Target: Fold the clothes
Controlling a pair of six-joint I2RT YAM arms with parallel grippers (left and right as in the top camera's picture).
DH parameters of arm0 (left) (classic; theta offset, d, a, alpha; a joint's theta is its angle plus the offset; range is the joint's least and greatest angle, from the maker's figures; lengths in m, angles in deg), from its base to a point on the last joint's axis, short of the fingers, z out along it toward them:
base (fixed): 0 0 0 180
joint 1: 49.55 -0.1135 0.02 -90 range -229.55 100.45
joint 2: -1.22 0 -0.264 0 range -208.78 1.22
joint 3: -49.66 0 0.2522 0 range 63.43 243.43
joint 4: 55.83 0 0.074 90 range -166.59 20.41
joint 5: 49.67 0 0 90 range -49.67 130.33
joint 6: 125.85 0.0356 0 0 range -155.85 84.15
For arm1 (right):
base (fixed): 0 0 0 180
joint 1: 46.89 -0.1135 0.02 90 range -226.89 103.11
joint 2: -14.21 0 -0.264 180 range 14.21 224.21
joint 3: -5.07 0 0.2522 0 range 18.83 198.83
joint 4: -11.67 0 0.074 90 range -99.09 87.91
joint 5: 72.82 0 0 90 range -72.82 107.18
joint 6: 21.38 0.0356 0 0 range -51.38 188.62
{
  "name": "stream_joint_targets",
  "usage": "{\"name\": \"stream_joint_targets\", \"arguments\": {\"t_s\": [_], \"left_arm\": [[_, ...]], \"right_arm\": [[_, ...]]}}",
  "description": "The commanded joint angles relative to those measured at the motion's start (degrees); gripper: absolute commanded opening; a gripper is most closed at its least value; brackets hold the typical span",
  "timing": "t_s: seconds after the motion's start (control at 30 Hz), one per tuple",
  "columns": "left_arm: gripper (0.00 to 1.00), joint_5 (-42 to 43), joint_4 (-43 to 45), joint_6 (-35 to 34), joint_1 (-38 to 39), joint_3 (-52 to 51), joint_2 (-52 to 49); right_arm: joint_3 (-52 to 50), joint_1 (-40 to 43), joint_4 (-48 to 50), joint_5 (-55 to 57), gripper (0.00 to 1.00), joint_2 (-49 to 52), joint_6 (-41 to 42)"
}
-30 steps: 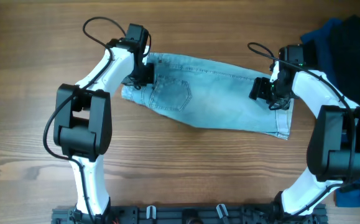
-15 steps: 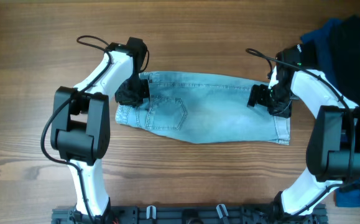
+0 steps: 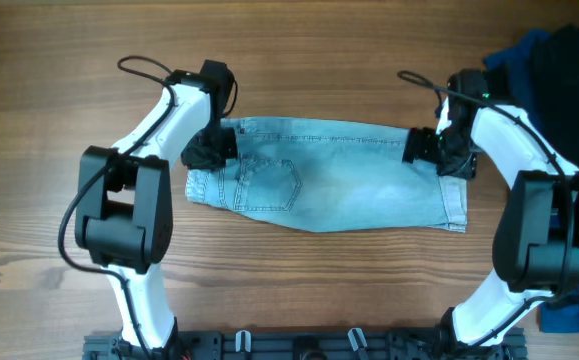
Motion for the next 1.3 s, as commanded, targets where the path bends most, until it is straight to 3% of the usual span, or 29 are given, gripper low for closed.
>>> {"name": "stream_joint_targets", "arguments": {"t_s": [0.0,0.03,0.17,0.23,0.37,0.47,0.63,1.27], "left_arm": [[0.22,-1.97,5.77,0.66,-0.85,4.04,6.47],[0.18,-2.05,8.20,1.79,-1.40,4.04,6.62],[0.20,-2.25,15.67,1.88,-5.51,4.02,4.92],[0.24,-2.10,16.20,1.90,-7.19,3.93,4.15],[0.40,2.38,15.34,1.90,-8.55,3.91,2.08],[0.45,6.56,12.74,1.90,-8.55,3.63,0.85],[0.52,9.99,15.87,1.90,-8.48,1.64,0.76],[0.55,10.25,21.57,1.86,-8.37,-2.84,0.35]], "right_arm": [[6.58,0.20,-2.69,1.88,0.96,-2.54,-1.53],[6.73,0.20,-2.49,1.88,0.96,-2.62,-1.73],[6.67,0.20,0.50,2.12,0.96,-2.54,-4.33],[6.67,0.20,1.05,2.16,0.96,-2.49,-4.57],[6.49,0.20,1.60,3.23,0.97,-2.25,-4.46],[3.67,0.20,2.97,5.79,0.97,-2.16,-4.44],[-1.27,0.26,16.92,6.64,0.99,-1.92,-4.59],[-1.77,0.42,20.44,8.09,0.99,5.84,-7.02]]}}
